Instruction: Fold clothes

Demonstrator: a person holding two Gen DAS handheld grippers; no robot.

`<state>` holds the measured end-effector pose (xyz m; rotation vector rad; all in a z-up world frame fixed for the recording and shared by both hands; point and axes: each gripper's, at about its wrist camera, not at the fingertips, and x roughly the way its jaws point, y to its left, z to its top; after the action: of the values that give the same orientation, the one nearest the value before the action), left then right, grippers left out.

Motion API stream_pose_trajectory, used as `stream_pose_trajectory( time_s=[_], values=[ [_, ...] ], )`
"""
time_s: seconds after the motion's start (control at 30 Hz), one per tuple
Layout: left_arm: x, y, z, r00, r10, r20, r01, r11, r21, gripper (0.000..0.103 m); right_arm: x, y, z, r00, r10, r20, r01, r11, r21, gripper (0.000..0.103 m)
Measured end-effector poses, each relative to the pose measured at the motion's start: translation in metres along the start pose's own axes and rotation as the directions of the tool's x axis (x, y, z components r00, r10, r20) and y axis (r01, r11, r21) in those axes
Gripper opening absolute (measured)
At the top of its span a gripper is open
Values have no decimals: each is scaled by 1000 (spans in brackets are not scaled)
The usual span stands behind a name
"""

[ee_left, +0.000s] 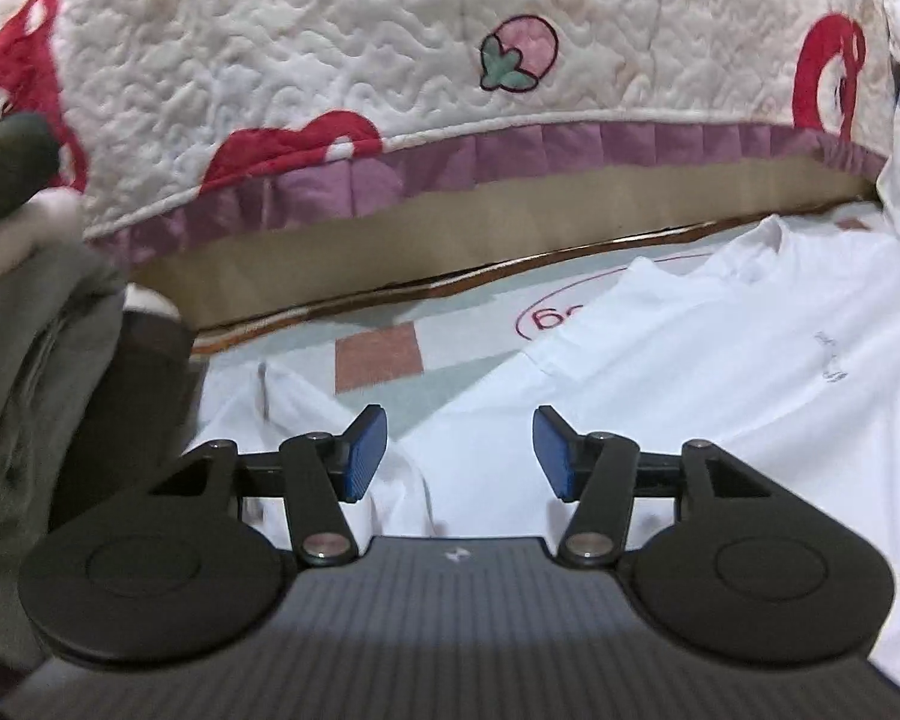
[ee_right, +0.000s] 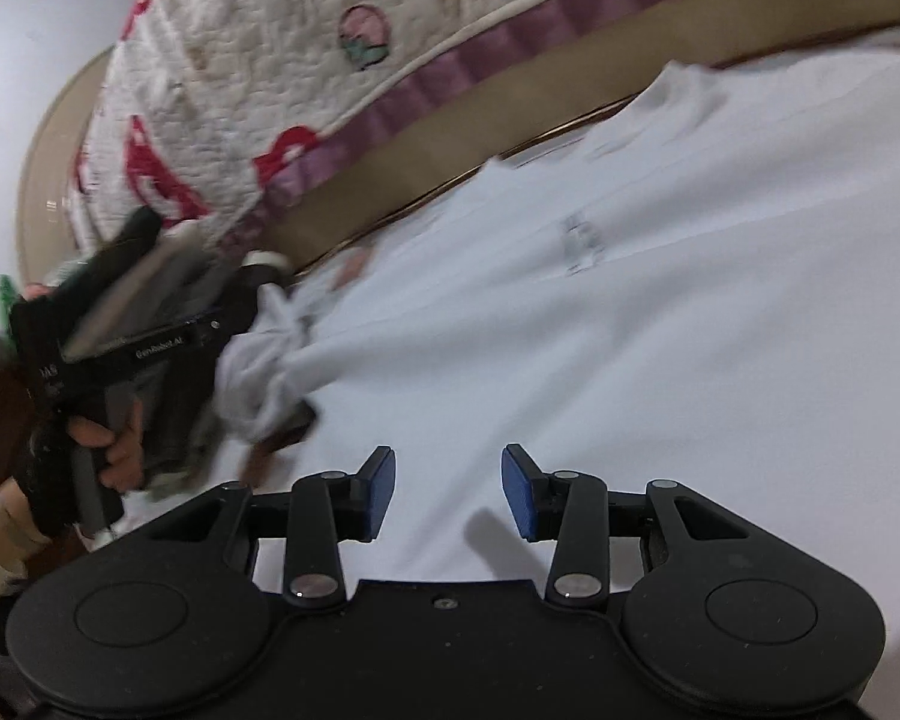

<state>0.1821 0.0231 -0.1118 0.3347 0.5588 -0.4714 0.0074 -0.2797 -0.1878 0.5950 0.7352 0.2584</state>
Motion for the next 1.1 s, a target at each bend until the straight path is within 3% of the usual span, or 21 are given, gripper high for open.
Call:
stream_pose_trajectory(
  time_s=[0.03, 0.13, 0.2, 0.23, 0.3, 0.33, 0.43, 0.57, 0.6, 0.67, 0.7, 0.83, 0.97, 1.1],
  values=[
    [5, -1, 5, 1000, -6, 11, 6, 1000, 28, 51, -2, -1, 2, 1000, -16, 5, 16, 1000, -10, 46],
    [30, 0, 22, 997, -33, -70, 36, 998, 42, 50, -1, 3, 11, 999, -45, 7, 45, 998, -46, 46],
    [41, 8, 25, 988, -82, -134, 81, 997, -14, 50, 0, 14, 27, 999, -28, 45, 31, 997, -64, 46],
    [46, 11, 24, 982, -89, -167, 85, 996, -30, 50, 0, 21, 36, 998, -16, 67, 21, 997, -73, 51],
    [51, 15, 17, 972, -45, -232, 44, 999, -12, 50, 7, 36, 59, 995, -1, 97, 10, 995, -101, 63],
    [51, 18, 12, 970, -12, -242, 14, 1000, 6, 51, 15, 46, 77, 995, 0, 99, 12, 992, -124, 64],
    [48, 31, -4, 970, 42, -239, -42, 999, 8, 52, 57, 68, 129, 996, -57, 70, 68, 983, -168, 64],
    [38, 57, -18, 976, 88, -199, -99, 994, -41, 53, 131, 70, 182, 991, -130, -36, 119, 971, -207, 63],
    [34, 63, -22, 980, 83, -180, -93, 994, -52, 54, 151, 68, 193, 985, -162, -65, 143, 963, -226, 63],
    [28, 79, -29, 993, -10, -120, -3, 994, -105, 61, 180, 60, 206, 966, -233, -107, 201, 948, -247, 63],
    [26, 86, -34, 993, -56, -107, 43, 992, -123, 63, 193, 55, 212, 957, -258, -132, 221, 944, -245, 62],
    [32, 101, -50, 983, -89, -160, 64, 986, -154, 63, 229, 30, 221, 936, -281, -211, 248, 953, -172, 62],
    [40, 116, -60, 970, -131, -206, 76, 965, -252, 65, 244, 41, 213, 920, -340, -194, 278, 917, -287, 62],
    [43, 115, -61, 968, -139, -208, 79, 959, -274, 69, 254, 50, 203, 898, -411, -156, 329, 863, -383, 68]
  ],
)
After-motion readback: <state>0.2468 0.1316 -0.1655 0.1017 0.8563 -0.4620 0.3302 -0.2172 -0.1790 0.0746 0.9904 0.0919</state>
